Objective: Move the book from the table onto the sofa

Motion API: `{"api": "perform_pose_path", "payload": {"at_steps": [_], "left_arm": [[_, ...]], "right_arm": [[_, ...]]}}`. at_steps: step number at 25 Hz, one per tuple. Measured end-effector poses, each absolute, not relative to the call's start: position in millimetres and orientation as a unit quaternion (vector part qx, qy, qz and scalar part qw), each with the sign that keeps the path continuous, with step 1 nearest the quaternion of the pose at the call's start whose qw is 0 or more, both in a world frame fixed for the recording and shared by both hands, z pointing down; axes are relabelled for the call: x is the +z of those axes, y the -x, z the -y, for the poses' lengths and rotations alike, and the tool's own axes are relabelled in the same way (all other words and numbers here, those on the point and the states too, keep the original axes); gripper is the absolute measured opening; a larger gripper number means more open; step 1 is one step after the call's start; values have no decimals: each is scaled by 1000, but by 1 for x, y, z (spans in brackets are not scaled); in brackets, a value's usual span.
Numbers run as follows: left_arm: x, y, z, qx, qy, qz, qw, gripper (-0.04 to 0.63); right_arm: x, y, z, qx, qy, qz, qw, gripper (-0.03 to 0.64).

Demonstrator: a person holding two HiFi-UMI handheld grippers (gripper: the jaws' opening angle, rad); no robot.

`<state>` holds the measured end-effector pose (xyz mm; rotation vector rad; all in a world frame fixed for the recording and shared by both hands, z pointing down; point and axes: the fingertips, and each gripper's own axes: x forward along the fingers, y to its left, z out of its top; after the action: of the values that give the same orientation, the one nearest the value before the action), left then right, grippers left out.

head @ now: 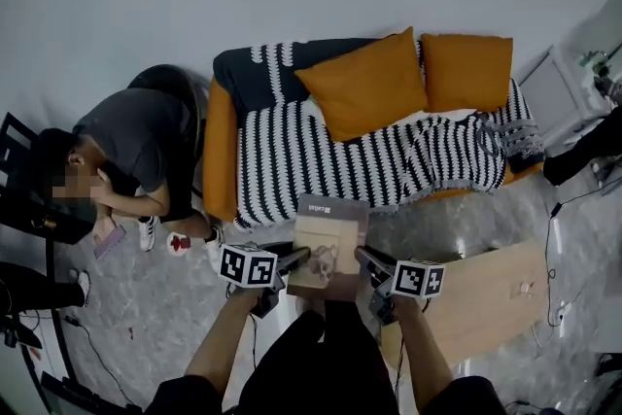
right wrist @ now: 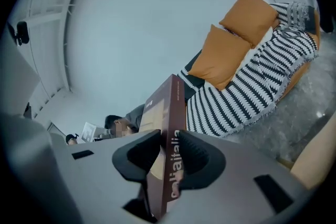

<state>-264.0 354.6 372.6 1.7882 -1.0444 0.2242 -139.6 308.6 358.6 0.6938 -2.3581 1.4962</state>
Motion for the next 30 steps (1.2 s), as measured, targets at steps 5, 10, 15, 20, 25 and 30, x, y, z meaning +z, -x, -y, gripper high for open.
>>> {"api": "perform_pose_path", "payload": {"at_steps": [5,10,15,20,25,30], "left_arm": [[379,265,-312,98,-741,428,508,160],[384,270,-256,104,-733,427,518,160],[385,270,-201,104,-726,425,530,160],[384,259,-151,108,-723,426,533,160],[389,251,-112,127,-727,415,533,160],[393,245,-82,147,-739,391,529,160]], "right_arm": [[368,140,-268,523,-242,807,127,126],[373,145,-211,532,-240,801,133,126],[376,147,-154,540,-237,796,135,126],[379,136,-107,551,-235,790,133,126],[384,126,-71,559,-245,783,120,126],[387,117,-48,565,-271,773,102,126]]}}
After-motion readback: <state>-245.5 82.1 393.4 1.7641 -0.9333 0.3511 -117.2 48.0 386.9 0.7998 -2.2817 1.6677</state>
